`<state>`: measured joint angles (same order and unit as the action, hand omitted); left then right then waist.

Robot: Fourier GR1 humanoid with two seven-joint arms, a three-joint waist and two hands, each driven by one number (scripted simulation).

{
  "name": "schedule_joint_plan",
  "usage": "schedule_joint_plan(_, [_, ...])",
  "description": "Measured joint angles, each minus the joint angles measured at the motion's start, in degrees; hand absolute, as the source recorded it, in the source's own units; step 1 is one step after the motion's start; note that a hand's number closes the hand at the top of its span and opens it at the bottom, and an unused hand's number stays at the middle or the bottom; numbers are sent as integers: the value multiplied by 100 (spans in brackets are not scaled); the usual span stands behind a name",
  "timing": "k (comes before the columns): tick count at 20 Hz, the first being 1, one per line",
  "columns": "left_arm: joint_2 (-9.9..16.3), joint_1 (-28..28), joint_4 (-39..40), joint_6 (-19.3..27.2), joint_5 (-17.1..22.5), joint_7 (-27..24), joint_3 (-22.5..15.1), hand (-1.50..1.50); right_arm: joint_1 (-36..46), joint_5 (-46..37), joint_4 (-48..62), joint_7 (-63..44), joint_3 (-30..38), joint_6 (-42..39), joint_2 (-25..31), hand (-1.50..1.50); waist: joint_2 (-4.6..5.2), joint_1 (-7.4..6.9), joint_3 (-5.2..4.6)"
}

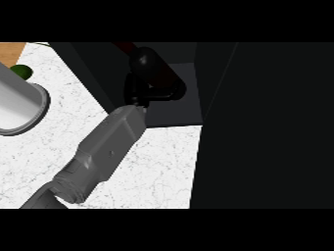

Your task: Pick up the wine, place it into the cabinet and close the cabinet

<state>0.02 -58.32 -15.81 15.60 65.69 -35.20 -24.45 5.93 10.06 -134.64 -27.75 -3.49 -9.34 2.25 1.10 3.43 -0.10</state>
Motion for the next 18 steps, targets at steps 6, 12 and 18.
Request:
schedule_joint_plan(6, [-3,-70,88,-90,214,-138,-7,150,132,-68,204,158,-100,-34,-53,-150,20,99,0])
schedule_joint_plan(12, [6,57,2,-43,434,-225,-205,150,173,-2,287,220,-159,-100,-64,-150,40,252,3])
schedule_joint_plan(18, [3,223,-250,140,663,-212,-590,150,203,44,282,208,-224,-98,-102,-150,49,350,0])
